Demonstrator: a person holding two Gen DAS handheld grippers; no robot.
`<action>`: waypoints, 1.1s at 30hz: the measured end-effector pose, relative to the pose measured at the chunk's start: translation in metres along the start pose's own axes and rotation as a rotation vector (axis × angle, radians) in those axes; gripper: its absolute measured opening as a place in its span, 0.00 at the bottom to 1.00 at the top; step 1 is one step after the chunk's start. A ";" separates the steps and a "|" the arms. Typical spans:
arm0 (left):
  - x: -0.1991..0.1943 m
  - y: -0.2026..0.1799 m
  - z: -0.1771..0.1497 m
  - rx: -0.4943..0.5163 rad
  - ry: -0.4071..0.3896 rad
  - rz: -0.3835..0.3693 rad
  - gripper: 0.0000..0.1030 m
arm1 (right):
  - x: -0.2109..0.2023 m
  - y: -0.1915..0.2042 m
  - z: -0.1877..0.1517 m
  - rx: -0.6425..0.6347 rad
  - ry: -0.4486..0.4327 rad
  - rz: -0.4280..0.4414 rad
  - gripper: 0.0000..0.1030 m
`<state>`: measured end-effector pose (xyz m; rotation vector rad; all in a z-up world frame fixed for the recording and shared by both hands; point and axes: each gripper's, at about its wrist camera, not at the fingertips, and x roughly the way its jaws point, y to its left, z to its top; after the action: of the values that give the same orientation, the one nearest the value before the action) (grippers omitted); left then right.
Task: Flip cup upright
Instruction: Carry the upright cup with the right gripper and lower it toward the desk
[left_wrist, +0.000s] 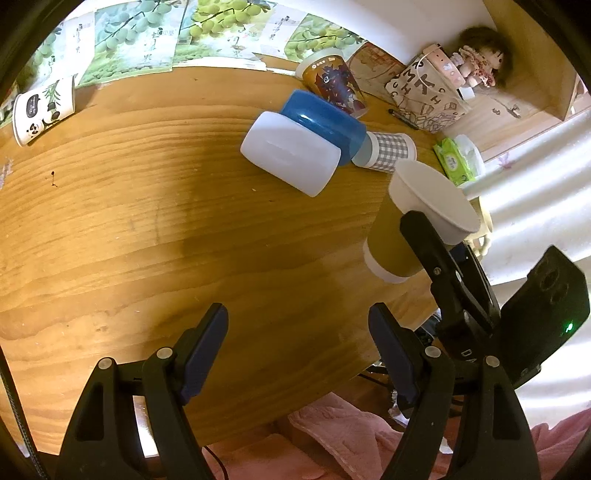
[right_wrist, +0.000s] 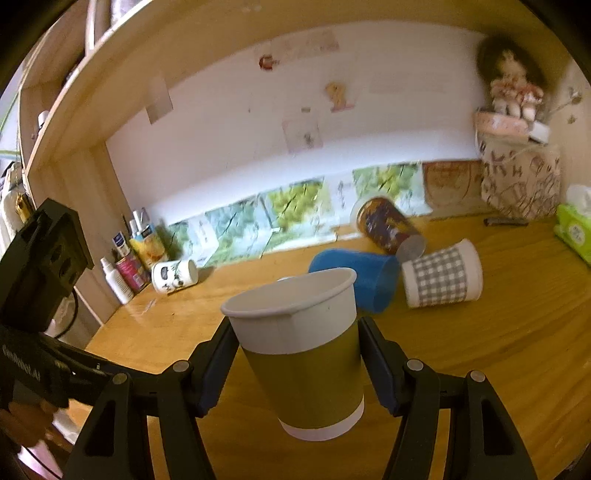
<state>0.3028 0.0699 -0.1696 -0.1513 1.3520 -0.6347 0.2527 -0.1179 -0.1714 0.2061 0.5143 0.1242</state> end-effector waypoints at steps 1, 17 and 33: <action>0.000 0.000 0.000 -0.002 0.002 0.001 0.79 | -0.001 0.001 -0.003 -0.012 -0.022 -0.009 0.64; 0.007 0.005 -0.008 -0.006 0.033 0.053 0.79 | 0.002 0.002 -0.036 -0.098 -0.107 -0.025 0.65; 0.014 0.001 -0.017 -0.024 0.046 0.050 0.79 | 0.011 -0.001 -0.051 -0.140 -0.082 -0.042 0.67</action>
<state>0.2885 0.0680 -0.1865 -0.1226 1.4036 -0.5825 0.2365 -0.1084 -0.2200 0.0629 0.4261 0.1101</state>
